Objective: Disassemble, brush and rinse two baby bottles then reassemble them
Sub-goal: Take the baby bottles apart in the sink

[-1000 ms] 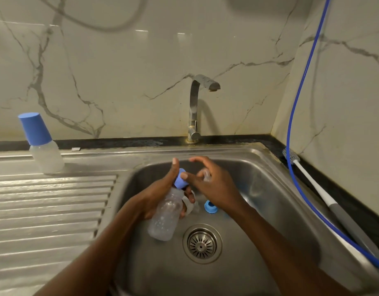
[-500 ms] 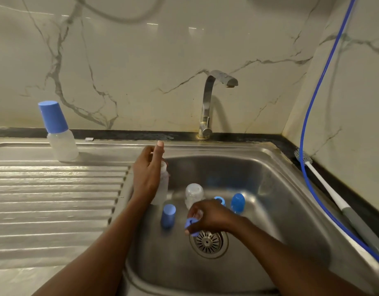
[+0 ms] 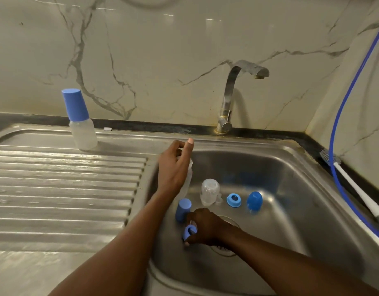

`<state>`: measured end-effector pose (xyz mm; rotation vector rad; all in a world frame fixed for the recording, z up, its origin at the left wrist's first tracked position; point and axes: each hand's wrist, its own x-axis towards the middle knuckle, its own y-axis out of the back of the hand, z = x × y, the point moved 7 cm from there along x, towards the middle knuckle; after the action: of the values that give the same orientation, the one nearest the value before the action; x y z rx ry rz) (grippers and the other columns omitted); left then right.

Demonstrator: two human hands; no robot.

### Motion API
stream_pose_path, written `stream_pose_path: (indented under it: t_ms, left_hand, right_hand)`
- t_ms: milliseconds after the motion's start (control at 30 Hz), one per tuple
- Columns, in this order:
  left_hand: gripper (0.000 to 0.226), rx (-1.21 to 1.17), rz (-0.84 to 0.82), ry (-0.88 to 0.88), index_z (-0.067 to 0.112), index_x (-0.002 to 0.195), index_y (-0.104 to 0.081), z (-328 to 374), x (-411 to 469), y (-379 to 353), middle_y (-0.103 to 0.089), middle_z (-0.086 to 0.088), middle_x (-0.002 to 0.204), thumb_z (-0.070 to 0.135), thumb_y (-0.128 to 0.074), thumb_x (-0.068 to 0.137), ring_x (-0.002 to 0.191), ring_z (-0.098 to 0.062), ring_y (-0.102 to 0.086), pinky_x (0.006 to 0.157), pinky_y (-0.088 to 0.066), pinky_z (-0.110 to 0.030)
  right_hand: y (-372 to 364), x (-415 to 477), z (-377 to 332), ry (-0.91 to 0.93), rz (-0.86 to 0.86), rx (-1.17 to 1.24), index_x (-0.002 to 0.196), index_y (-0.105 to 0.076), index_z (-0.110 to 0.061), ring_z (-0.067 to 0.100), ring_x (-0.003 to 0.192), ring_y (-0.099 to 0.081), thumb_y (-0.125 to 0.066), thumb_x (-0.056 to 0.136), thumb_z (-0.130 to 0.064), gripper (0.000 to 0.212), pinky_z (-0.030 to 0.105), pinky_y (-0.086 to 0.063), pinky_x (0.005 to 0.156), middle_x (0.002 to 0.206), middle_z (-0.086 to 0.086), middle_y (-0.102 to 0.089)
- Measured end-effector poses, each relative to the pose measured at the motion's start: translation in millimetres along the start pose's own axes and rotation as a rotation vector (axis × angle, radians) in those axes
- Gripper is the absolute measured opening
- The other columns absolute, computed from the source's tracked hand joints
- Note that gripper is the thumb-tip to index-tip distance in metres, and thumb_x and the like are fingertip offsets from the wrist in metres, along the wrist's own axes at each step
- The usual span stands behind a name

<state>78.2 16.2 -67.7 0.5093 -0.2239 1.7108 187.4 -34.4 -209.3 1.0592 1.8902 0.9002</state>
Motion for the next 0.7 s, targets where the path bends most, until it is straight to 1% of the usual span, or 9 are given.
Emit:
stream_pose_path:
  t_ms: [100,200,300,367,433,533,600,633,700]
  left_hand:
    - [0.035,0.013,0.0,-0.001,0.015,0.086,-0.061,-1,0,-1,-0.065,-0.001,0.072,0.046,-0.05,0.098,0.068,-0.008,-0.062,0.062,-0.048,-0.013]
    - [0.035,0.014,0.001,-0.001,0.014,0.086,-0.061,-1,0,0,-0.065,-0.001,0.072,0.044,-0.05,0.099,0.067,-0.009,-0.062,0.061,-0.047,-0.012]
    - [0.033,0.027,-0.01,-0.005,0.016,0.086,-0.06,0,0,-2,-0.065,-0.001,0.073,0.045,-0.05,0.098,0.069,-0.008,-0.061,0.062,-0.047,-0.01]
    - [0.031,0.038,-0.026,0.006,0.02,0.086,-0.059,0,0,-3,-0.065,0.0,0.076,0.046,-0.05,0.098,0.07,-0.007,-0.061,0.062,-0.046,-0.01]
    - [0.029,0.034,-0.058,0.035,0.021,0.092,-0.058,-3,-1,-5,-0.065,0.0,0.081,0.048,-0.051,0.097,0.072,-0.008,-0.062,0.065,-0.045,-0.013]
    - [0.034,0.028,-0.16,0.102,0.021,0.111,-0.053,-7,-6,-13,-0.062,0.005,0.089,0.05,-0.056,0.094,0.079,-0.005,-0.061,0.068,-0.043,-0.016]
    - [0.04,0.057,-0.212,0.118,0.022,0.121,-0.048,-7,-9,-18,-0.057,0.009,0.093,0.048,-0.059,0.093,0.083,-0.003,-0.058,0.068,-0.041,-0.015]
    - [0.041,0.068,-0.216,0.114,0.023,0.123,-0.046,-6,-9,-18,-0.055,0.011,0.093,0.047,-0.059,0.093,0.084,-0.003,-0.057,0.068,-0.04,-0.014]
    - [0.042,0.064,-0.201,0.114,0.023,0.125,-0.045,-6,-8,-17,-0.053,0.011,0.092,0.046,-0.06,0.093,0.083,-0.003,-0.056,0.067,-0.04,-0.014]
  right_hand:
    - [3,-4,-5,0.039,0.038,0.008,0.106,-0.061,-0.018,0.014,0.09,-0.057,-0.078,0.074,-0.031,0.039,0.027,-0.047,0.074,0.107,0.004,-0.063]
    - [7,-8,-6,0.034,0.056,0.101,0.113,-0.059,-0.019,0.016,0.1,-0.06,-0.077,0.076,-0.031,0.043,0.03,-0.05,0.083,0.111,0.001,-0.063]
    - [18,-15,0,-0.026,0.086,0.171,0.111,-0.058,-0.023,0.01,0.092,-0.059,-0.078,0.076,-0.033,0.041,0.027,-0.05,0.08,0.102,-0.006,-0.061]
    - [34,-23,6,-0.075,0.131,0.255,0.109,-0.056,-0.025,0.005,0.082,-0.058,-0.077,0.08,-0.035,0.038,0.021,-0.05,0.071,0.096,-0.006,-0.061]
    - [49,-29,10,-0.147,0.155,0.396,0.117,-0.051,-0.025,0.007,0.082,-0.057,-0.067,0.089,-0.033,0.033,0.02,-0.046,0.068,0.1,0.0,-0.06]
    - [53,-34,7,-0.22,0.098,0.635,0.121,-0.051,-0.021,0.015,0.088,-0.057,-0.046,0.096,-0.012,0.027,0.03,-0.052,0.082,0.101,0.006,-0.055]
    - [51,-33,-1,-0.151,0.088,0.572,0.114,-0.057,-0.019,0.015,0.091,-0.06,-0.043,0.094,-0.003,0.029,0.031,-0.054,0.088,0.099,0.0,-0.055]
    - [49,-33,-6,-0.107,0.09,0.494,0.11,-0.06,-0.02,0.013,0.092,-0.062,-0.045,0.094,-0.002,0.028,0.026,-0.054,0.087,0.099,-0.004,-0.056]
    - [44,-34,-16,-0.003,0.095,0.332,0.104,-0.067,-0.018,0.005,0.088,-0.061,-0.058,0.091,-0.006,0.02,0.013,-0.049,0.077,0.094,-0.009,-0.06]
